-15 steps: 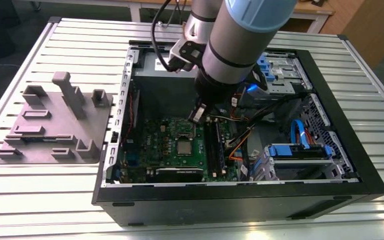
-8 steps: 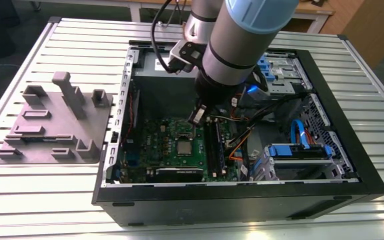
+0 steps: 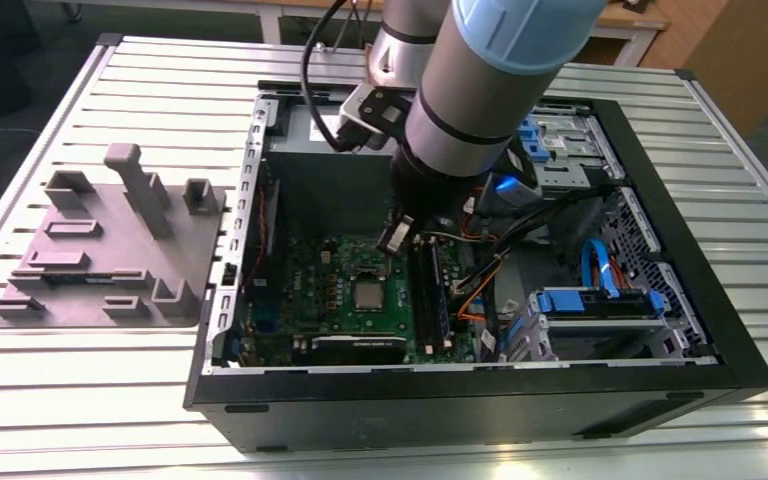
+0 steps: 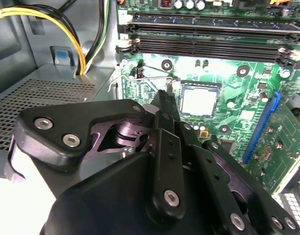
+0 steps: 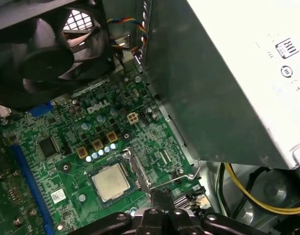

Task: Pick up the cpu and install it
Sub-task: 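Close the cpu cover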

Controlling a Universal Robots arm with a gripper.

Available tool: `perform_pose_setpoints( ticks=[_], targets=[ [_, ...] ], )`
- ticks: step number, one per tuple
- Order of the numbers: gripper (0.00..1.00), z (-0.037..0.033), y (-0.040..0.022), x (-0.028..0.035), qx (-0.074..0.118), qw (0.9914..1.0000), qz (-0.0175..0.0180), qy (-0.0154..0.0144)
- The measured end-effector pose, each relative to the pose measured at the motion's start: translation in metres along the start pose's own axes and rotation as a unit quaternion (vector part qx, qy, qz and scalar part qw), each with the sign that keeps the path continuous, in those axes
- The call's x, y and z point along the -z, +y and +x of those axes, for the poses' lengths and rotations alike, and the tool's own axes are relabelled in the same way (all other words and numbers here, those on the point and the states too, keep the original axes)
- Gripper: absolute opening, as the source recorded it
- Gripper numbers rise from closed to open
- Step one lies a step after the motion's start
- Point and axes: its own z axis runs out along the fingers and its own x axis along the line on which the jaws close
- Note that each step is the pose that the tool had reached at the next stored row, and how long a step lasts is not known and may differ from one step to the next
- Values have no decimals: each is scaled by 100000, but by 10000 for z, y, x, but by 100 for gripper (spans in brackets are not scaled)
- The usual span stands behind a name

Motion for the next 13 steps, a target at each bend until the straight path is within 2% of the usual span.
perform_pose_setpoints(
  ticks=[13],
  targets=[
    [10, 79, -43, 14, 0, 100000, 0, -3]
  ],
)
